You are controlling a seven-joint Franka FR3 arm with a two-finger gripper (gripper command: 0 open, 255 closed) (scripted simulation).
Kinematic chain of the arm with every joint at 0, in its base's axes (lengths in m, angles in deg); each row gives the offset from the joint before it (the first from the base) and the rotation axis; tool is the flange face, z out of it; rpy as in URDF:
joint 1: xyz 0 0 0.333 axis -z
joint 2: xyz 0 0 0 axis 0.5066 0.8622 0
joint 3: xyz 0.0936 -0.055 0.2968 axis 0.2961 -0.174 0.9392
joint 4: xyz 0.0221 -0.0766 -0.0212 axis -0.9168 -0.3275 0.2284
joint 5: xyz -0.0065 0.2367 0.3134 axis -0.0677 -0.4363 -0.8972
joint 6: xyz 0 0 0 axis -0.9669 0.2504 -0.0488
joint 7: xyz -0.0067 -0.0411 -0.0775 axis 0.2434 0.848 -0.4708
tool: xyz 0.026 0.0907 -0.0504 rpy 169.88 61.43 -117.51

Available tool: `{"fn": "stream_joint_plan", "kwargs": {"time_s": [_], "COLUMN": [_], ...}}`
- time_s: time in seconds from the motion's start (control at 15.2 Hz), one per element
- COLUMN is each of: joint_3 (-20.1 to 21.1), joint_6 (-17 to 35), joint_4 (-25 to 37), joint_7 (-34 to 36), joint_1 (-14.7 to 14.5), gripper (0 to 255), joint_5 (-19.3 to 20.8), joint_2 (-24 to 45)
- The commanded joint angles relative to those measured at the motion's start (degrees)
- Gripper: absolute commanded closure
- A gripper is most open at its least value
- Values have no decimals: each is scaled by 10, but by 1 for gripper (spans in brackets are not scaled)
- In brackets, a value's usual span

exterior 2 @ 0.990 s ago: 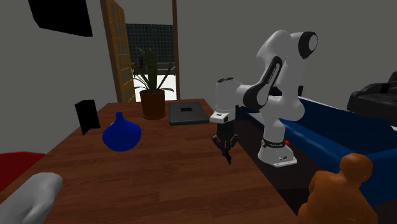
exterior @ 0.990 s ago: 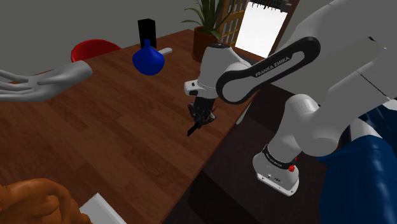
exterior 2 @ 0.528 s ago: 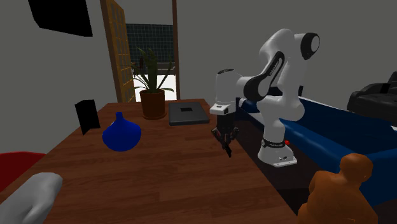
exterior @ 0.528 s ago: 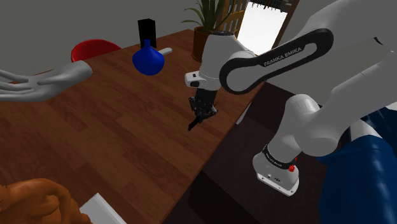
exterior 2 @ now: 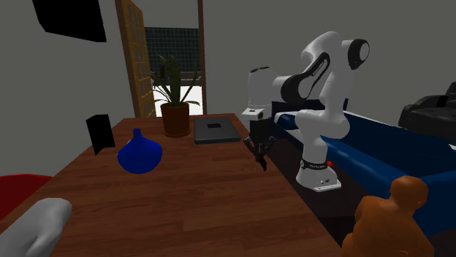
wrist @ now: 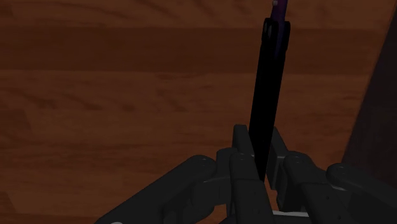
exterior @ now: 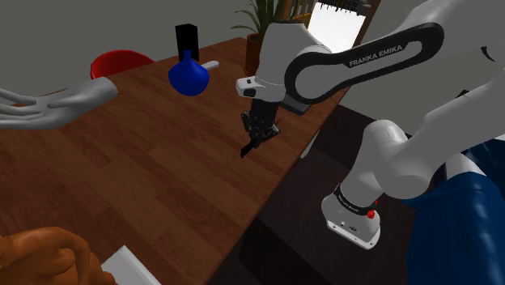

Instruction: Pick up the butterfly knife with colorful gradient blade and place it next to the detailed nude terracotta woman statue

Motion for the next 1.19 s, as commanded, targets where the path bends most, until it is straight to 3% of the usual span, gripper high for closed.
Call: {"fn": "stream_joint_plan", "kwargs": {"time_s": [0.0,1.12], "joint_3": [1,7], "joint_6": [-18,-159], "joint_4": [10,118], "joint_7": [3,19], "joint_1": [0,2], "gripper": [255,255], "joint_5": [1,6], "joint_2": [-7,-41]}}
